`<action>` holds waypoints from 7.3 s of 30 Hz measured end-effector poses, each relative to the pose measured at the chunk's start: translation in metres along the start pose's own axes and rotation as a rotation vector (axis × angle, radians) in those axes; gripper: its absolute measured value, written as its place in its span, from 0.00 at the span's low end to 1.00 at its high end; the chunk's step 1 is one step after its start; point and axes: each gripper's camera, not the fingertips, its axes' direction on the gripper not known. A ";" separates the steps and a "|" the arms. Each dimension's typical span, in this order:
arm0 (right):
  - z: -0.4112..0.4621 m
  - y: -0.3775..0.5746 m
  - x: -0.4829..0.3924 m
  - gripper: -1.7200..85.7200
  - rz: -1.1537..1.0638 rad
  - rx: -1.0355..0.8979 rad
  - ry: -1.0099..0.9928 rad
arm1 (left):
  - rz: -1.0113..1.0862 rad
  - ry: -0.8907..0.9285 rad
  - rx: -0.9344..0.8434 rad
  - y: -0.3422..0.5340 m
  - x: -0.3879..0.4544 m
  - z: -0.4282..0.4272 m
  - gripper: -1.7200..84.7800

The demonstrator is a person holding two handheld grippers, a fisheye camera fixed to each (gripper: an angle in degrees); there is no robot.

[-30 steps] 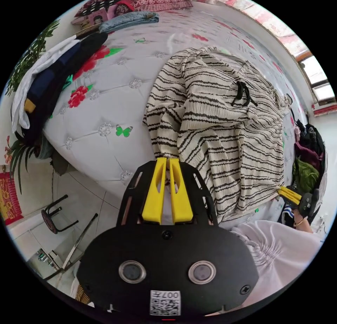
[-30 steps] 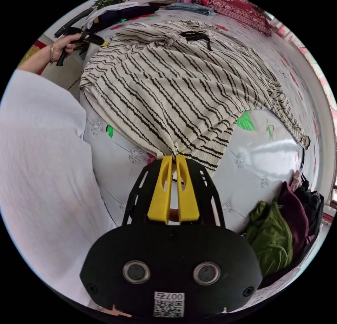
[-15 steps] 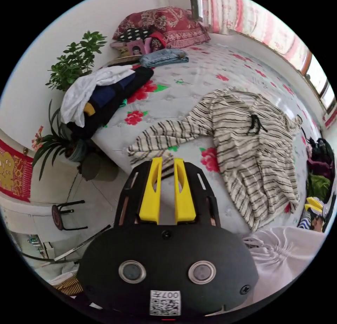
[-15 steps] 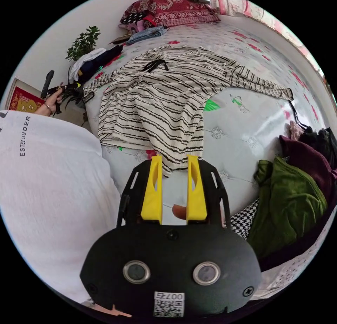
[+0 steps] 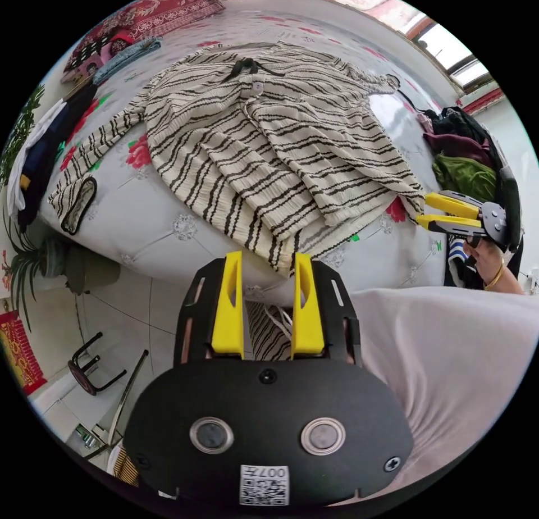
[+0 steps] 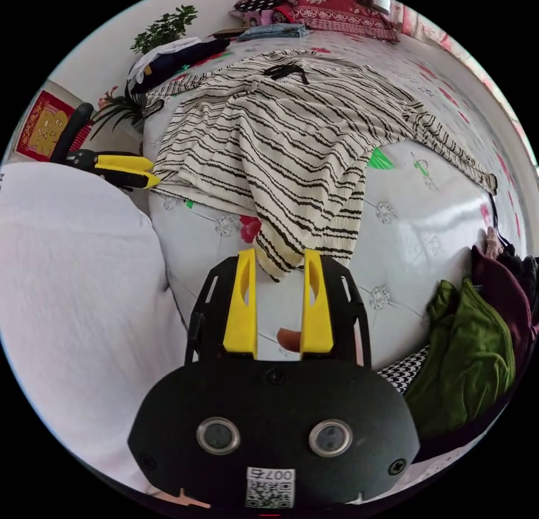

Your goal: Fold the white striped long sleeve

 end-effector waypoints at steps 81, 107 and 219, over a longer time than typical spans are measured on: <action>-0.106 0.105 0.198 0.02 0.277 0.002 -0.005 | -0.133 -0.012 0.030 0.102 -0.109 -0.036 0.01; -0.019 -0.060 0.107 0.06 0.117 0.137 -0.109 | -0.060 0.091 0.164 -0.003 -0.085 -0.022 0.09; -0.032 0.133 0.069 0.03 0.316 -0.019 -0.088 | -0.413 0.116 0.248 0.104 -0.143 -0.028 0.01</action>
